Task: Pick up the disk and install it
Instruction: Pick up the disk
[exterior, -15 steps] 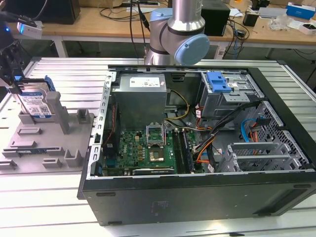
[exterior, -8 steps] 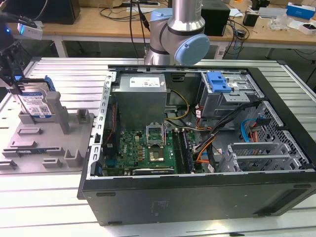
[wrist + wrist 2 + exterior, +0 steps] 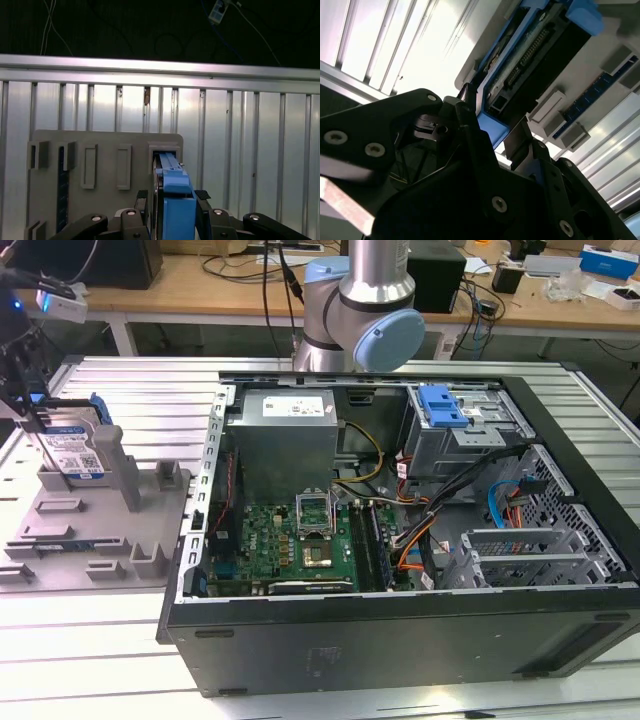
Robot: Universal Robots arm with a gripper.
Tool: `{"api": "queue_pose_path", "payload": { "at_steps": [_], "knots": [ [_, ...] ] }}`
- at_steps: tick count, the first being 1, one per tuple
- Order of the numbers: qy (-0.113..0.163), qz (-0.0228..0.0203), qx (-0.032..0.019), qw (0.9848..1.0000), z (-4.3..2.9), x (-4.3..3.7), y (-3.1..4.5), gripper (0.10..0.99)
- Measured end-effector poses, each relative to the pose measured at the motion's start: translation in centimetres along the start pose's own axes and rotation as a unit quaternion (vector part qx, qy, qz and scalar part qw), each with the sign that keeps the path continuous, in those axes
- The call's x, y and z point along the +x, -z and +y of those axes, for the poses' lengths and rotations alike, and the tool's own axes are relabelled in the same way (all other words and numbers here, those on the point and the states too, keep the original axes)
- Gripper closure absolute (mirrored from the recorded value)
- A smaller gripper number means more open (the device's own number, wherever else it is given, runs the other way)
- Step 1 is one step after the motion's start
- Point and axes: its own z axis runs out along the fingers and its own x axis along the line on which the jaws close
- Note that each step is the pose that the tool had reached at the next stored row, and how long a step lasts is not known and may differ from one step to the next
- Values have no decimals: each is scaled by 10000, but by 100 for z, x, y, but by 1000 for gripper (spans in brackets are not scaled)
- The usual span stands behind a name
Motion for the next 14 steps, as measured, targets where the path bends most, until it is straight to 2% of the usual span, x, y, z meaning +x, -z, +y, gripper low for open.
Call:
{"api": "queue_pose_path", "payload": {
  "at_steps": [4,5,14],
  "knots": [
    [0,0,-1,10000,0,0,-9,620],
    [0,0,-1,10000,0,0,-9,694],
    [0,0,0,10000,0,0,-14,694]
  ]
}}
